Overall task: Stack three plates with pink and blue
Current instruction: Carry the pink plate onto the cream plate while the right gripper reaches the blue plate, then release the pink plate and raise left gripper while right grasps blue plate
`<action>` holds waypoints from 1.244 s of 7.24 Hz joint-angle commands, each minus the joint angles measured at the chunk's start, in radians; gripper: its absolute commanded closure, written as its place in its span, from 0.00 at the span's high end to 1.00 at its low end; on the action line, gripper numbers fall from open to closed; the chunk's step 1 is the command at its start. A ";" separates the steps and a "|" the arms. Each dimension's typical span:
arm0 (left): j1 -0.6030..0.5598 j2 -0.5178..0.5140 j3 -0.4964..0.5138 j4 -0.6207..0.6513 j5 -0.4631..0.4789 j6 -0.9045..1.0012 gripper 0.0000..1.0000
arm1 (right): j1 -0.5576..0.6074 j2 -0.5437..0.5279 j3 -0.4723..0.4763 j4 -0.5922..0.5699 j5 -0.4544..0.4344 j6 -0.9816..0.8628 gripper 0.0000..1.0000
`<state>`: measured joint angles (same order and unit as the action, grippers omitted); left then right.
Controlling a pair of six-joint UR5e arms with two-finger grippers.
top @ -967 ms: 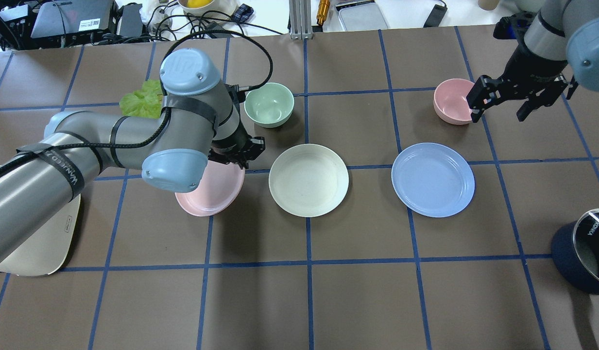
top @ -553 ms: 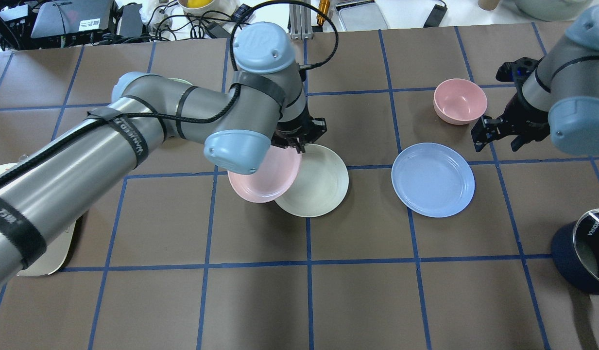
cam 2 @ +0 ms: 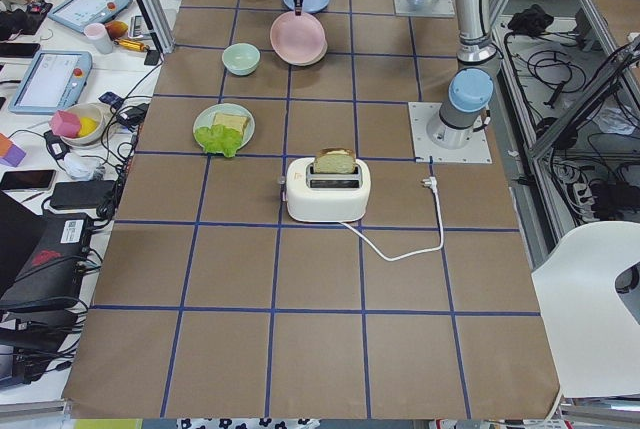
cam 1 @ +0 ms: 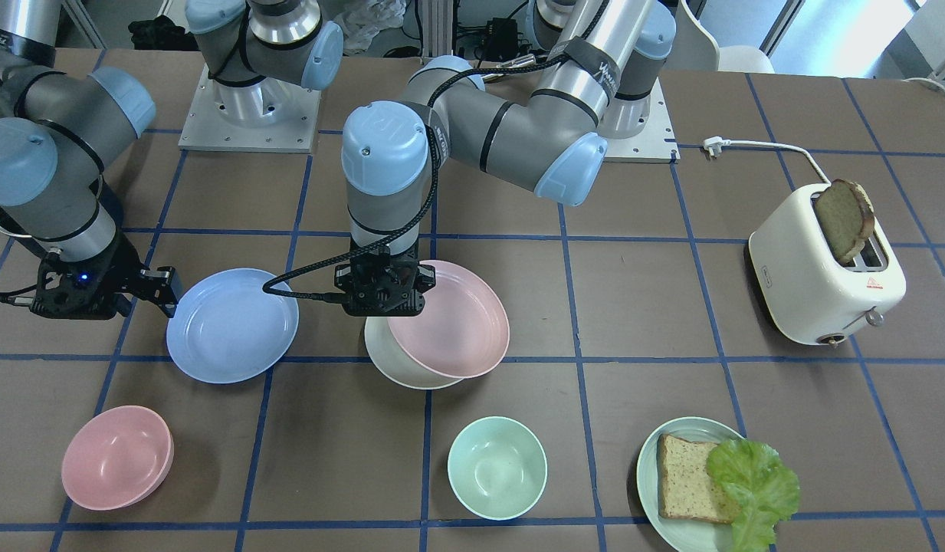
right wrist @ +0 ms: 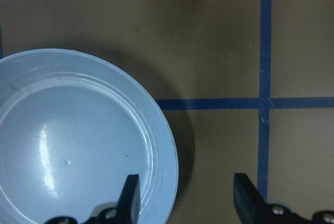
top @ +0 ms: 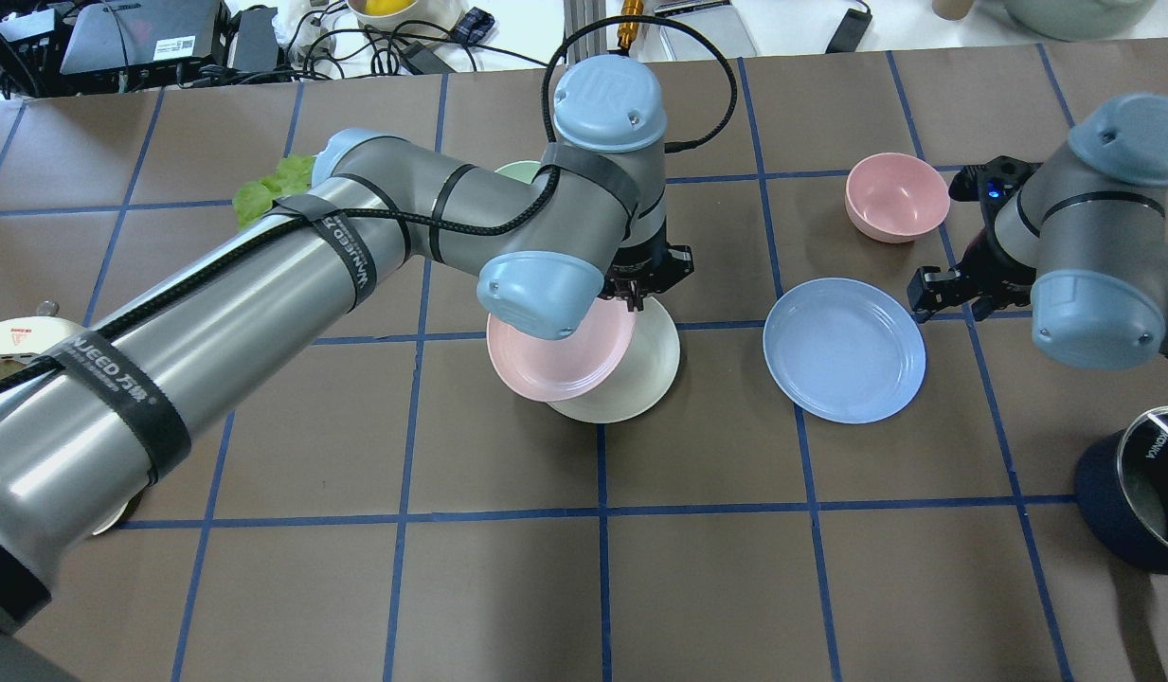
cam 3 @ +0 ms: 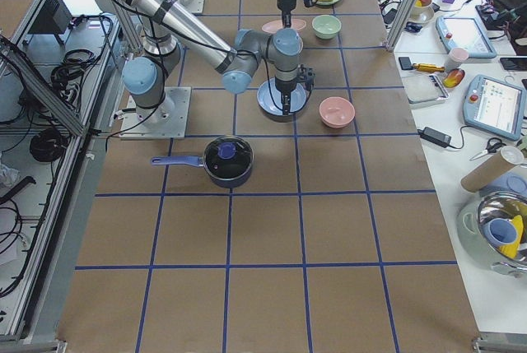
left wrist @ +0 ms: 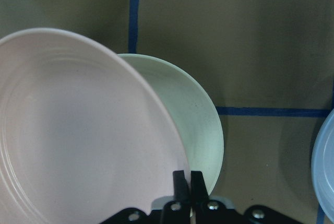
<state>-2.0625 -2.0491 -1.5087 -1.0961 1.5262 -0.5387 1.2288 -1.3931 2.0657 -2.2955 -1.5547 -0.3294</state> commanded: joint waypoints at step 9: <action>0.130 0.047 0.100 -0.158 -0.012 0.130 1.00 | 0.000 0.098 -0.006 -0.002 0.024 -0.007 0.50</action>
<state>-2.0064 -2.0437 -1.4290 -1.1805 1.5238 -0.4807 1.2295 -1.3057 2.0622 -2.2972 -1.5303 -0.3365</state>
